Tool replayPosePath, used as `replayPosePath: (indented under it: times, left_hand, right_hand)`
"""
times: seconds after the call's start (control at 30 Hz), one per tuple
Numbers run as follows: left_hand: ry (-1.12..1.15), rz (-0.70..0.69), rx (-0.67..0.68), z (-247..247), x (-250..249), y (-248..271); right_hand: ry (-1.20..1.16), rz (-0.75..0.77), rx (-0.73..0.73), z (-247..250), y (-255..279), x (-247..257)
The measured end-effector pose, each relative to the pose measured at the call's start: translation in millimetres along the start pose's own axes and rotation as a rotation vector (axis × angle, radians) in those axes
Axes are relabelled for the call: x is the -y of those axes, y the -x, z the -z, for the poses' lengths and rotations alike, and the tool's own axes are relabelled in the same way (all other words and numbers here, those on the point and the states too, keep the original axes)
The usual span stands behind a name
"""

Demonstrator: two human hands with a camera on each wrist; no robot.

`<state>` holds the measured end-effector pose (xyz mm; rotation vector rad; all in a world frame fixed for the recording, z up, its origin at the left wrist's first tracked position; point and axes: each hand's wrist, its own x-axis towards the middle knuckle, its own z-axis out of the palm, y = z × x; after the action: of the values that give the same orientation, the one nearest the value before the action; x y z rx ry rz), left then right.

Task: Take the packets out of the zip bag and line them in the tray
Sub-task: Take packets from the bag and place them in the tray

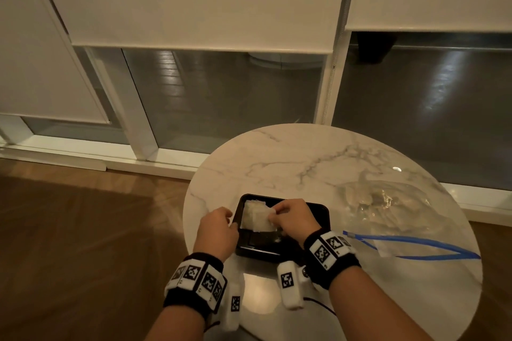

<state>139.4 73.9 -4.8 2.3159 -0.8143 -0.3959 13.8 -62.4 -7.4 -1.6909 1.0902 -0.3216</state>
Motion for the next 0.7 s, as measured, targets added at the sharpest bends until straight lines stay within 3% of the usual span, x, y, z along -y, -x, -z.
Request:
replayPosePath:
  times: [0.17, 0.43, 0.7]
  left_hand:
    - [0.020, 0.049, -0.010, -12.9, 12.5, -1.6]
    - [0.052, 0.049, -0.010, -15.8, 19.5, -6.8]
    - [0.078, 0.056, -0.006, -17.1, 22.1, -8.3]
  right_hand:
    - [0.062, -0.132, 0.054, -25.4, -24.2, 1.1]
    - [0.326, -0.133, 0.110, -42.8, -38.9, 12.7]
    - [0.380, -0.155, 0.069, -48.8, -42.4, 8.7]
